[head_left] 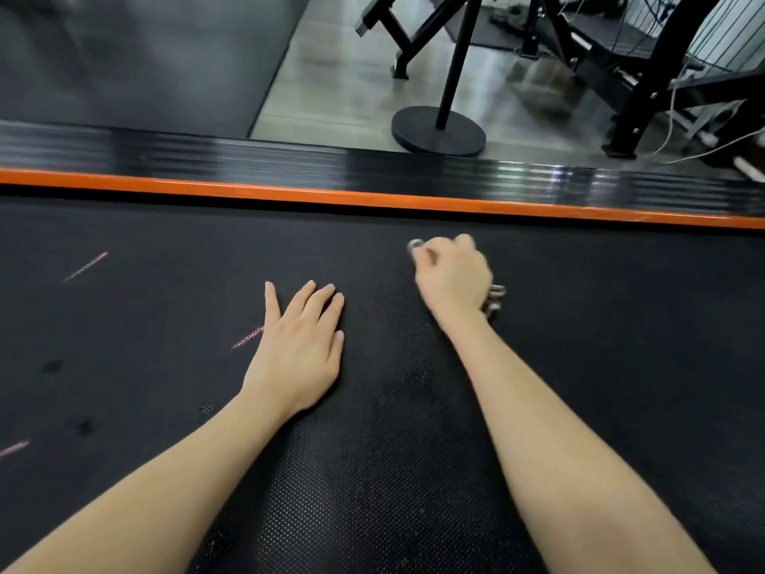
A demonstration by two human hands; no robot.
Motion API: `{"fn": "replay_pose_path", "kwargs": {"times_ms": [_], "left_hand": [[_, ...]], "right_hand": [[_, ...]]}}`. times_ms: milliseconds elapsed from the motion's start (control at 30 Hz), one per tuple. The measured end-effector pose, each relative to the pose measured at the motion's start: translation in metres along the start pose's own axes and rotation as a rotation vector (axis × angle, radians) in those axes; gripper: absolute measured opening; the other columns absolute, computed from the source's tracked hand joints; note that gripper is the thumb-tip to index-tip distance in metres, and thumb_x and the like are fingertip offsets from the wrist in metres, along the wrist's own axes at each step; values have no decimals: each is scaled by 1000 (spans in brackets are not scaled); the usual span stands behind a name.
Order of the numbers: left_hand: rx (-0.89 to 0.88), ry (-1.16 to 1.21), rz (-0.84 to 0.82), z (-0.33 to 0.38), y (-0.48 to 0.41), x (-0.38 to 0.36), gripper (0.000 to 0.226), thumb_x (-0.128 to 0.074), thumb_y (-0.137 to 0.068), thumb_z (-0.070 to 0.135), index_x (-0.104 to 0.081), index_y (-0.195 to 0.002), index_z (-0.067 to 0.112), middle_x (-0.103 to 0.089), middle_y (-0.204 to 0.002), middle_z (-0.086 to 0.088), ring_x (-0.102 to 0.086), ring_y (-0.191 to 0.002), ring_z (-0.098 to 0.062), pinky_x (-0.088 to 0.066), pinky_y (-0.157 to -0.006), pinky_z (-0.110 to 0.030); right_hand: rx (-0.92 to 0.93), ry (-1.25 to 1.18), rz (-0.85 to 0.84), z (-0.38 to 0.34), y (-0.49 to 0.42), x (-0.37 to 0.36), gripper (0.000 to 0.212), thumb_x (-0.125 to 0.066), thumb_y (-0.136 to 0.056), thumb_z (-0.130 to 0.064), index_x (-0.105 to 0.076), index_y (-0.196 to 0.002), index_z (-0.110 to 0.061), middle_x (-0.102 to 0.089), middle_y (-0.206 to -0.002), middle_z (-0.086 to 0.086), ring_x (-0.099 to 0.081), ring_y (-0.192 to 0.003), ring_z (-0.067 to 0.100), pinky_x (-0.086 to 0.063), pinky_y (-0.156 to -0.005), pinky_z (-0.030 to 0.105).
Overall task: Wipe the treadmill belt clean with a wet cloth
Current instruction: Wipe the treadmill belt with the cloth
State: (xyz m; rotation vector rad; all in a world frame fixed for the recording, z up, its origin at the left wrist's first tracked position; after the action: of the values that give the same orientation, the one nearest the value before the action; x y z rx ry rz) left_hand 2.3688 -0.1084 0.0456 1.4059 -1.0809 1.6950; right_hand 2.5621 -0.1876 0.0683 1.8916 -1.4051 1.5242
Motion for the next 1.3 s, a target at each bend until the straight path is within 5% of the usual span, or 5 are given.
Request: {"fn": "replay_pose_path", "kwargs": {"times_ms": [167, 400, 600, 900, 1300], "left_hand": [[2, 5, -23, -1, 2, 2, 55, -26, -90, 32, -56, -129, 5, -55, -132, -10, -47, -128, -32, -21, -106, -66], [-12, -12, 0, -1, 2, -1, 54, -27, -90, 31, -56, -128, 4, -57, -130, -10, -49, -125, -33, -26, -105, -66], [-13, -16, 5, 0, 1, -1, 54, -28, -90, 30, -57, -127, 4, -57, -129, -11, -50, -125, -33, -29, -105, -64], [-6, 3, 11, -1, 0, 0, 53, -30, -89, 30, -58, -126, 6, -58, -129, -10, -50, -125, -32, -28, -105, -63], [9, 13, -5, -2, 0, 1, 53, -29, -88, 31, -59, -124, 7, -60, -127, -9, -52, -123, -31, -29, -102, -66]], "right_hand": [[328, -122, -102, -47, 28, -9, 24, -57, -89, -45, -71, -98, -28, -59, -97, 4, -59, -87, 29, -45, -69, 34], [-186, 79, 51, 90, -46, 25, 37, -48, -94, -48, -60, -118, -24, -55, -114, 15, -53, -106, 37, -43, -84, 41], [-305, -67, 113, 72, -66, 16, 43, -58, -91, -41, -50, -120, -10, -58, -120, 13, -50, -111, 32, -39, -92, 41], [81, -248, -103, -55, -50, -39, 48, -64, -84, -48, -57, -116, -12, -62, -113, 6, -52, -108, 23, -40, -88, 33], [496, -148, -171, -42, 38, -5, 38, -56, -84, -58, -66, -100, -26, -57, -87, -2, -53, -83, 17, -37, -67, 28]]}}
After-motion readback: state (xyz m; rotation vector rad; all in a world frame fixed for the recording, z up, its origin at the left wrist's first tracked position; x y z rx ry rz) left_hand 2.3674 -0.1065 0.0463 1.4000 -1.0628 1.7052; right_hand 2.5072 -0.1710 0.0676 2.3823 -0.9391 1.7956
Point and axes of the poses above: each hand's wrist, its own y-axis away from the middle knuckle, its own x-axis out of the back of the hand, z = x × y, the point moved 5 cm from there along -y, towards the middle knuckle
